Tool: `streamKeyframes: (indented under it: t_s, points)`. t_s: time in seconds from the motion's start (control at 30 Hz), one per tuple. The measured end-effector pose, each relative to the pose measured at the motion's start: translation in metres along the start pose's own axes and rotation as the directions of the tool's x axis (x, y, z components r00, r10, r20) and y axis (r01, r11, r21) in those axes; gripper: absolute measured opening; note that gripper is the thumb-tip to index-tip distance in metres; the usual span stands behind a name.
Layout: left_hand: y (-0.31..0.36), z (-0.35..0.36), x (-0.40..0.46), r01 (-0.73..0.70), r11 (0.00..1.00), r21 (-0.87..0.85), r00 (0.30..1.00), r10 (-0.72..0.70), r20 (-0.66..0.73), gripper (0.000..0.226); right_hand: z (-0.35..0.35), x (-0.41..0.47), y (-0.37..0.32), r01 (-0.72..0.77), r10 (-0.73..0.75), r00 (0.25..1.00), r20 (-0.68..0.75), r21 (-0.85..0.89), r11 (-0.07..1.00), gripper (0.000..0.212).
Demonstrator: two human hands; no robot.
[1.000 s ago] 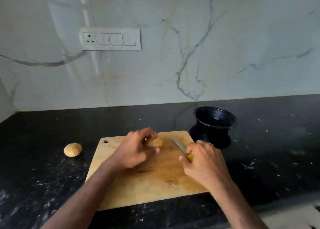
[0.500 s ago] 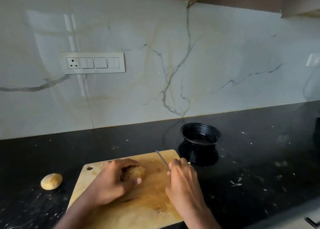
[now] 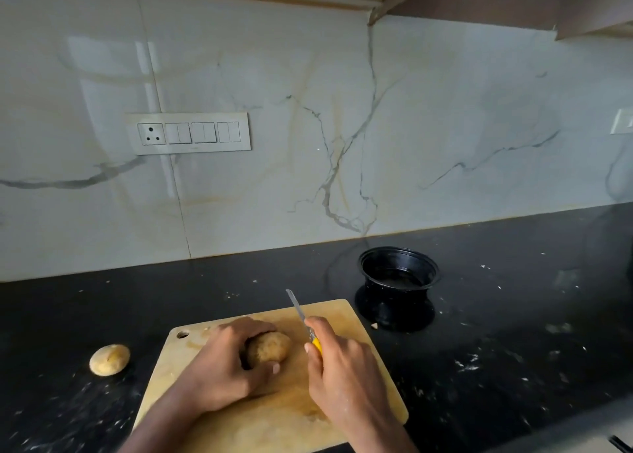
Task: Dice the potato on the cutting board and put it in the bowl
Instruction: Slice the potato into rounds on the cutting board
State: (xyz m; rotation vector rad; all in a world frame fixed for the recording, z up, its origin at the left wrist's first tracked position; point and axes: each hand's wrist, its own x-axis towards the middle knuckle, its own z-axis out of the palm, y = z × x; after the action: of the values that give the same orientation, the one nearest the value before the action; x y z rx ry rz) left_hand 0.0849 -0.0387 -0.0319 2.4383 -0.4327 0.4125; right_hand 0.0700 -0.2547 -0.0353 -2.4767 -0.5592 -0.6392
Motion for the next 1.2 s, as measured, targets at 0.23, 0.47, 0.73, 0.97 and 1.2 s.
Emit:
streamKeyframes:
  t_s: [0.23, 0.47, 0.73, 0.97, 1.2]
  points:
    - [0.006, -0.001, -0.001, 0.026, 1.000, 0.017, 1.000, -0.025, -0.013, 0.059, -0.009, 0.001, -0.005, -0.007, 0.010, 0.999, -0.040, 0.059, 0.998, 0.047]
    - [0.004, 0.000, 0.000, 0.034, 0.999, 0.005, 0.999, -0.034, -0.039, 0.051, -0.002, -0.008, -0.012, -0.030, 0.032, 0.999, -0.018, 0.101, 0.994, 0.051]
    - [0.005, 0.001, 0.000, -0.006, 1.000, -0.020, 0.999, 0.005, -0.039, 0.045, -0.001, -0.006, -0.010, -0.071, 0.069, 0.997, 0.021, 0.103, 0.992, 0.049]
    - [0.003, 0.000, 0.000, 0.025, 1.000, 0.008, 0.996, -0.024, -0.091, 0.055, -0.001, -0.001, -0.009, -0.079, 0.080, 0.997, 0.001, 0.125, 0.989, 0.044]
    - [0.000, 0.002, 0.001, 0.011, 1.000, 0.022, 0.991, -0.008, -0.133, 0.046, -0.001, 0.000, -0.009, -0.103, 0.099, 0.994, 0.041, 0.113, 0.988, 0.044]
